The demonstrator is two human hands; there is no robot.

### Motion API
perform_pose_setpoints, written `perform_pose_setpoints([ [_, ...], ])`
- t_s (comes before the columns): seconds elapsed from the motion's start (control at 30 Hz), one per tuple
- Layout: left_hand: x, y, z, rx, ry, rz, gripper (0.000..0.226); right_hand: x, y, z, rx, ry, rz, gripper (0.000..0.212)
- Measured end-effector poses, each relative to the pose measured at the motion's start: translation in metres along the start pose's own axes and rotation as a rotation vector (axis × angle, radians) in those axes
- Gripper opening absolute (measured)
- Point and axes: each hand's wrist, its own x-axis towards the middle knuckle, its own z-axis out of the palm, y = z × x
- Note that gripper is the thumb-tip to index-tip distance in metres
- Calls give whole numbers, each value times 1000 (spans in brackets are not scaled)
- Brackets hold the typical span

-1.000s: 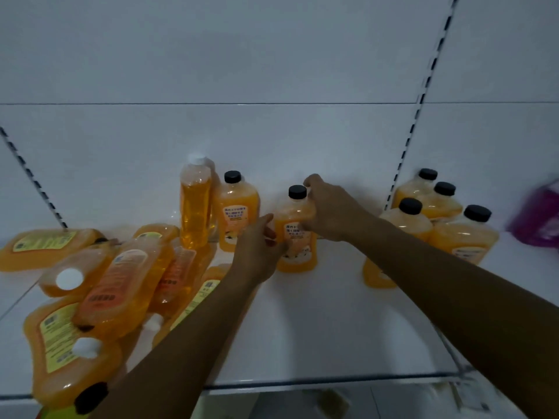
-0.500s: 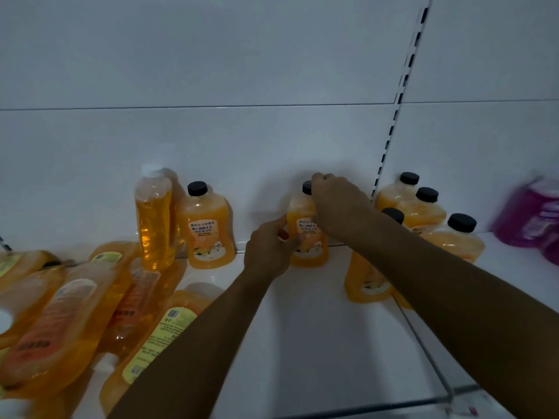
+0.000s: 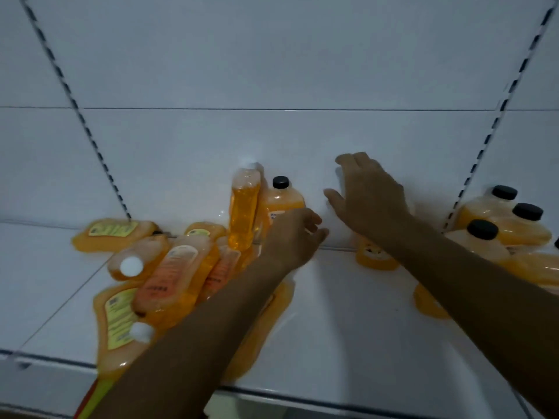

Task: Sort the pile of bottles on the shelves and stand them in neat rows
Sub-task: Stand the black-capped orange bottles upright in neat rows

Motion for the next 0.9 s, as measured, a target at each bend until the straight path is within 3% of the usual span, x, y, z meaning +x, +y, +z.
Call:
perform_pose_setpoints([
  [0.13, -21, -27, -64, 34, 163, -30, 17, 16, -55, 16, 442, 38, 46, 45],
  [0.27, -33, -57, -109, 16, 335, -134, 23, 29, -95, 28, 508, -55, 104, 49],
  [0.43, -15, -81, -121, -56, 81, -197, 79, 32, -116, 44, 464, -134, 127, 55],
  [0.53, 1, -84, -117, -69, -47, -190, 89, 31, -121, 52, 467, -141, 146, 57],
  [0.67, 18, -96, -108, -109, -136, -171, 86, 32, -126, 56, 414, -116, 145, 57],
  [0.9, 24, -107, -101, -107, -88, -13, 40, 32, -131, 59, 417, -100, 136, 49],
])
